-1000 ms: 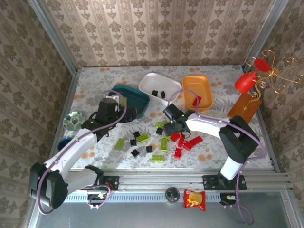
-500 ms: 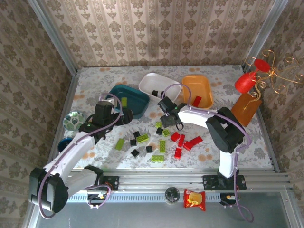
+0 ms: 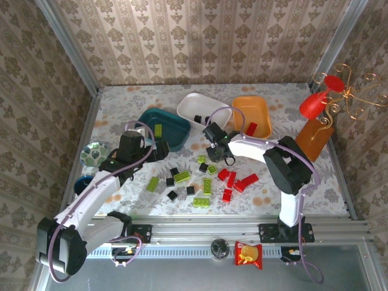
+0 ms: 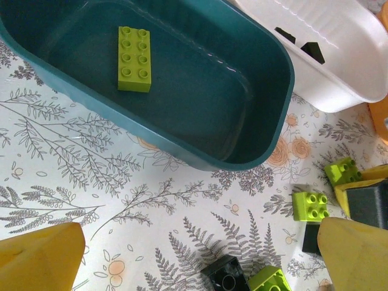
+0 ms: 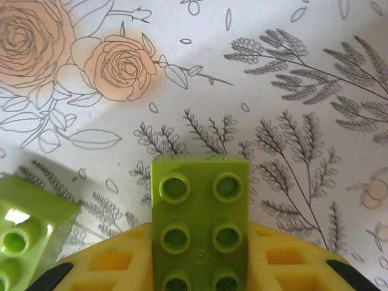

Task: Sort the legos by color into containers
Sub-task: Pick up the lego from the center of the table, then place the lego in the container, then pick up the lego from the bottom-left of the table.

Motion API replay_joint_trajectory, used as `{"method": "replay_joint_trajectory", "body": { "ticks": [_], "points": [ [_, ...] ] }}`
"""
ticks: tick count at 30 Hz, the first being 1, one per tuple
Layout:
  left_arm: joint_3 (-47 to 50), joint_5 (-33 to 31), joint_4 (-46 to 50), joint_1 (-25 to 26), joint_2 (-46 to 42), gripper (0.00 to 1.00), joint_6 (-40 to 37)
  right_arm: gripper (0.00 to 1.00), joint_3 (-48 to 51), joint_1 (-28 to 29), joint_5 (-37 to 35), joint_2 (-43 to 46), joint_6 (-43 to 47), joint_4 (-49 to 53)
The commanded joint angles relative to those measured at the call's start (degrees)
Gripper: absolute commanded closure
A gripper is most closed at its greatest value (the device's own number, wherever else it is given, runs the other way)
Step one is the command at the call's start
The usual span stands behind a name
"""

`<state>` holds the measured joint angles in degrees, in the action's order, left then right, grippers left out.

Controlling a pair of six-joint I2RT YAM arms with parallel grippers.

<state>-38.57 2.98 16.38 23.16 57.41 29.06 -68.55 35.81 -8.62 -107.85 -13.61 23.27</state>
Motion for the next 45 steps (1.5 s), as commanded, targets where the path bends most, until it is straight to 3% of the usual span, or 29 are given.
{"method": "replay_joint_trajectory", "body": {
  "ticks": [1,7,14,21,23,26,31,37,45],
  "points": [
    [1.24,-1.88,1.57,-0.49,-2.67,0.00,1.65,0.75,-0.01,-0.22,4.25,7.10,-0.22,-0.50],
    [3.94,-6.81,6.01,-0.09,-7.84,0.00,5.47,0.76,-10.53,1.92,12.41,8.49,-1.51,-1.79],
    [6.87,-8.50,9.11,1.75,-12.56,0.01,8.69,0.75,-31.88,4.00,16.29,-7.33,-3.51,-3.14],
    [8.54,-8.29,11.17,5.72,-11.42,0.05,10.51,0.73,-47.84,3.91,16.88,-21.64,-5.93,-0.30],
    [8.60,-7.82,11.75,6.32,-10.65,0.07,10.74,0.65,-51.07,3.91,16.66,-24.16,-6.34,0.98],
    [8.42,-7.50,12.69,7.20,-9.52,0.09,10.54,0.36,-54.51,3.61,16.36,-26.00,-6.89,2.32],
    [7.98,-7.37,14.36,8.70,-7.71,0.16,10.12,0.28,-52.29,2.86,16.25,-22.19,-7.36,1.05],
    [7.69,-8.44,17.65,11.98,-2.65,0.27,10.98,0.27,-36.93,0.79,16.87,-11.43,-10.26,-6.53],
    [6.49,-13.69,21.41,16.56,4.75,0.28,11.07,0.27,-24.08,-1.00,16.09,-3.70,-11.44,-10.96]
  ]
}}
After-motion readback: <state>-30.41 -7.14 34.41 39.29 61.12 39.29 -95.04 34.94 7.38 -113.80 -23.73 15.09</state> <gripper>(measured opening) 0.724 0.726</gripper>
